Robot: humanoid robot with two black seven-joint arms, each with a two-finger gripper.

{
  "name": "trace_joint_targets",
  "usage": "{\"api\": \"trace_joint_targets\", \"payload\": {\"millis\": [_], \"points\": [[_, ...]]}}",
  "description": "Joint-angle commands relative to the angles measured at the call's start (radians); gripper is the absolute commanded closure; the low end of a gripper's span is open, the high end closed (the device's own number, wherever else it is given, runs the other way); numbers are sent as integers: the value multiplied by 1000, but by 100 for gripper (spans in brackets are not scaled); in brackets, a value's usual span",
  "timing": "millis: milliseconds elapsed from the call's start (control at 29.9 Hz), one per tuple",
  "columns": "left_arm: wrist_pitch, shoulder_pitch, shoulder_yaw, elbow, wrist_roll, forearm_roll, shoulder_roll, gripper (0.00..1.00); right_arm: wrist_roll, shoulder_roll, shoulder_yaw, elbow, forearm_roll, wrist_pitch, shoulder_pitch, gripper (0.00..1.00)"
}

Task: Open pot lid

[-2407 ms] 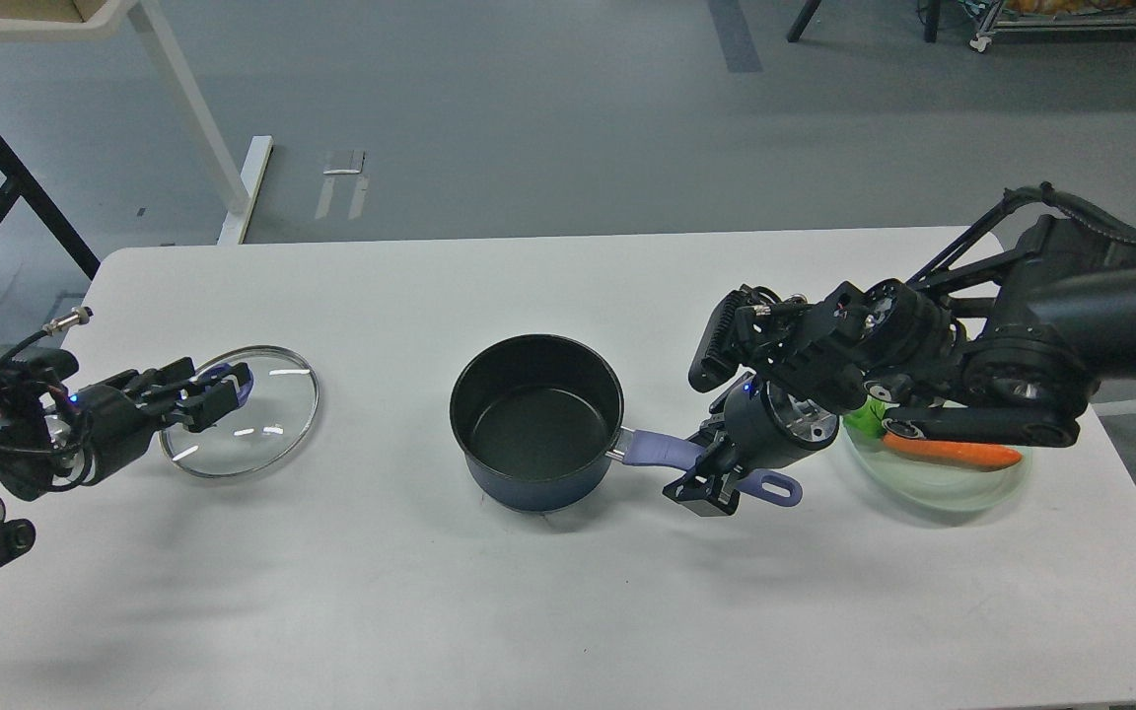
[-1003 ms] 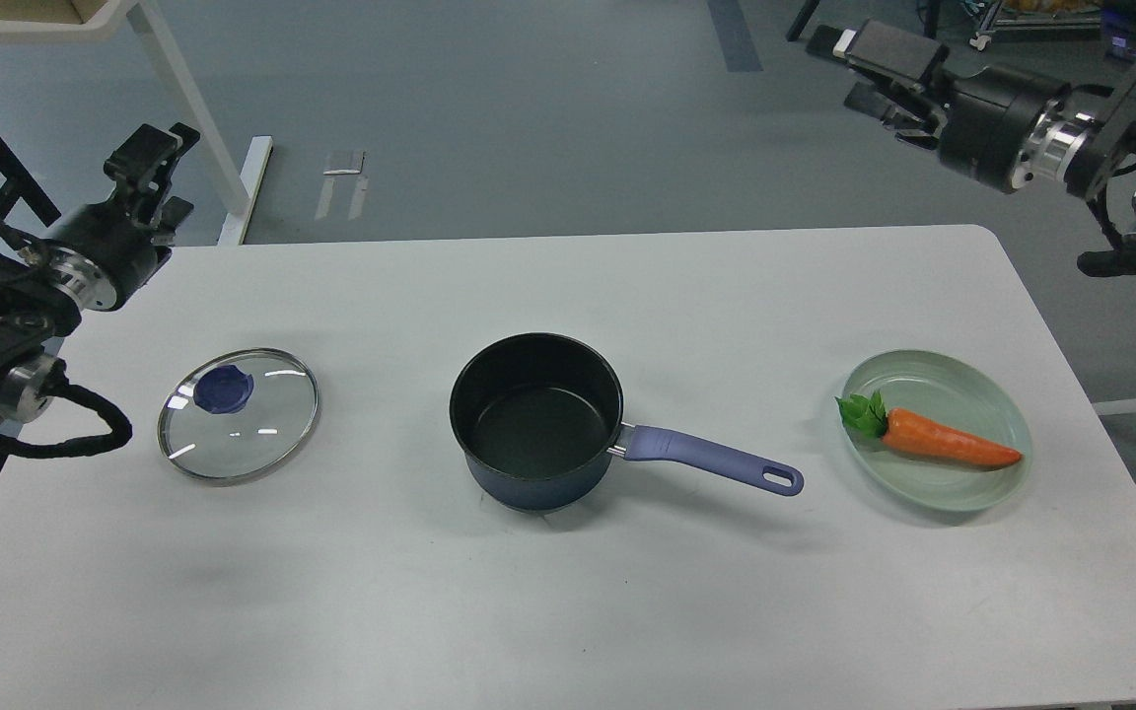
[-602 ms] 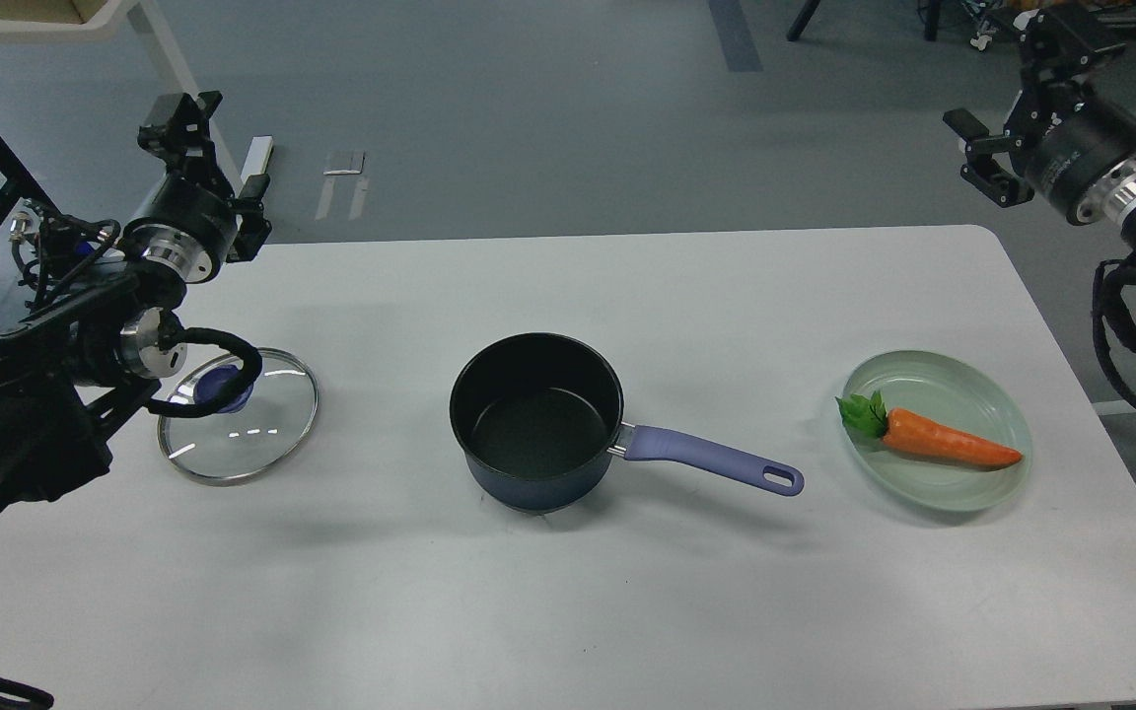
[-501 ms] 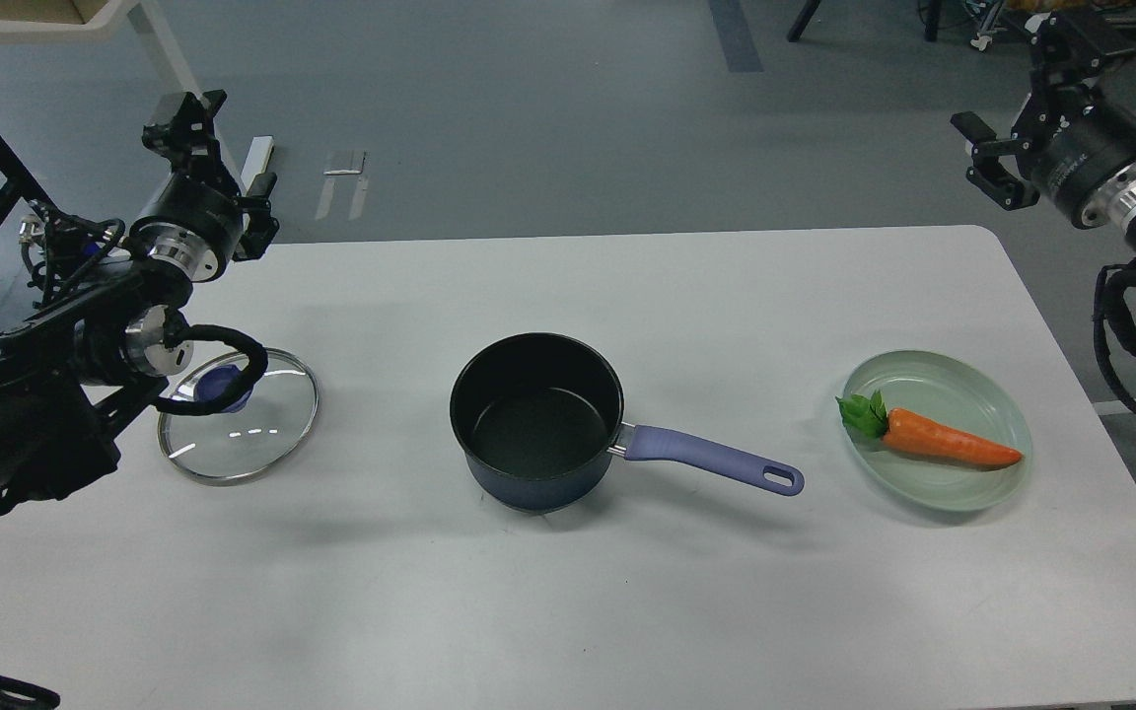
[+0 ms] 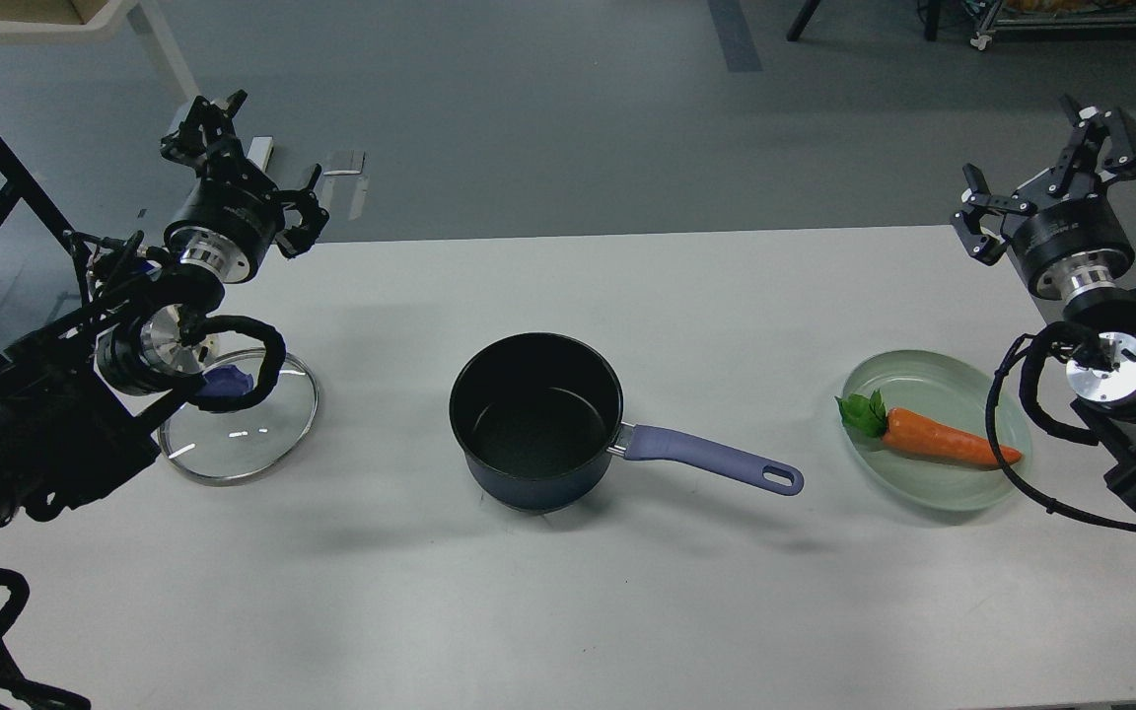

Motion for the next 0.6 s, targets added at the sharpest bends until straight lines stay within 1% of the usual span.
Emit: {"api": "trace_joint_targets", "payload": {"millis": [0,100,201,568], "points": [[-17,23,0,13,0,1,4,1,-15,42,5,-1,74,1,-1,0],[-17,26,0,58,-5,1,4,1,-45,70,12,-1,83,-4,2,0],[3,26,2,85,-5,1,4,1,-46,77,12,-1,82,-5,8,0],[5,28,2,78,6,0,32,1,-47,76,10,11,77,2,14,0]]}}
